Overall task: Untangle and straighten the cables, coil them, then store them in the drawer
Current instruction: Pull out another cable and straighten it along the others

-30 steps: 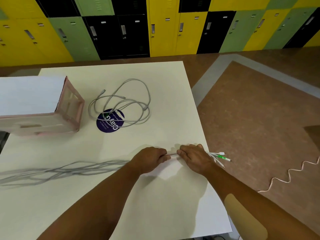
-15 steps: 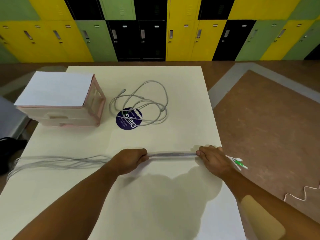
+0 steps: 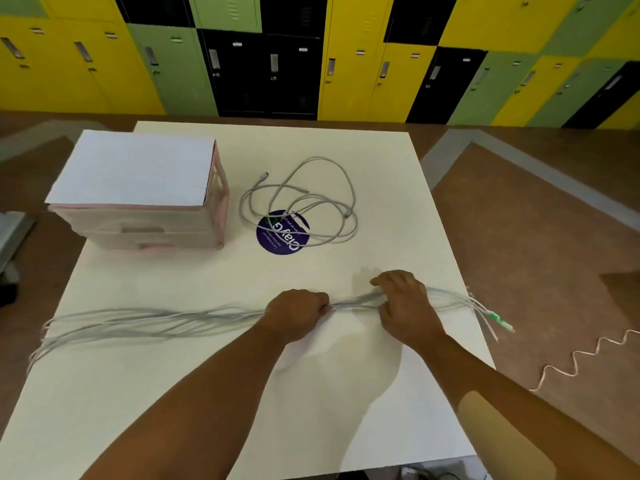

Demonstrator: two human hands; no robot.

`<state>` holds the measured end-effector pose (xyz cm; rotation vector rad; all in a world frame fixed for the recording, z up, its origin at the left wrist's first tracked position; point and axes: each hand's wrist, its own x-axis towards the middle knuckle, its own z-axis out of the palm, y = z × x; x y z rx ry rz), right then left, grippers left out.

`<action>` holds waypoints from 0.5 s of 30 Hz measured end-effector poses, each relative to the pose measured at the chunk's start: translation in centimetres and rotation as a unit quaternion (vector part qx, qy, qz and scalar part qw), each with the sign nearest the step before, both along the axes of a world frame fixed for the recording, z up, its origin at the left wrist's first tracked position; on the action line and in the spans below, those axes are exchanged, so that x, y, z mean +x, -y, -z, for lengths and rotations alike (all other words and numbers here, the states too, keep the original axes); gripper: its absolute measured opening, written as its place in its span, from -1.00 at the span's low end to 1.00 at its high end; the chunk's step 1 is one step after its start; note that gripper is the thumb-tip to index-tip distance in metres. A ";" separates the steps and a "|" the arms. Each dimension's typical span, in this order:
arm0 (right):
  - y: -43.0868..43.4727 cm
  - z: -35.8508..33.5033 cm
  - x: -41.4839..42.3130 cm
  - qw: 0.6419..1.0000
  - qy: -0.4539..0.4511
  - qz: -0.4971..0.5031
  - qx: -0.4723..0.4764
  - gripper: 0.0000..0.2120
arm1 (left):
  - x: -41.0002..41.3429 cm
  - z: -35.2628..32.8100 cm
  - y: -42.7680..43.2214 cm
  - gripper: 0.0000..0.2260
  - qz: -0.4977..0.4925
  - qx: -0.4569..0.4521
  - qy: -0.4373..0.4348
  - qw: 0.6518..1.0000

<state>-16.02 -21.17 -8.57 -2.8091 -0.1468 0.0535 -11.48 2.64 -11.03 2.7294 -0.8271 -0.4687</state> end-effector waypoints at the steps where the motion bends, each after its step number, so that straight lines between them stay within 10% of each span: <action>1: -1.9 0.1 0.2 1.000 -0.006 -0.024 0.011 -0.53 | 0.1 0.1 -0.1 -0.71 0.002 -0.005 0.005 1.000; 15: -6.2 3.2 1.3 0.995 -0.039 -0.091 -0.025 -0.75 | -0.1 0.8 -5.0 -0.66 -0.018 -0.042 0.005 0.999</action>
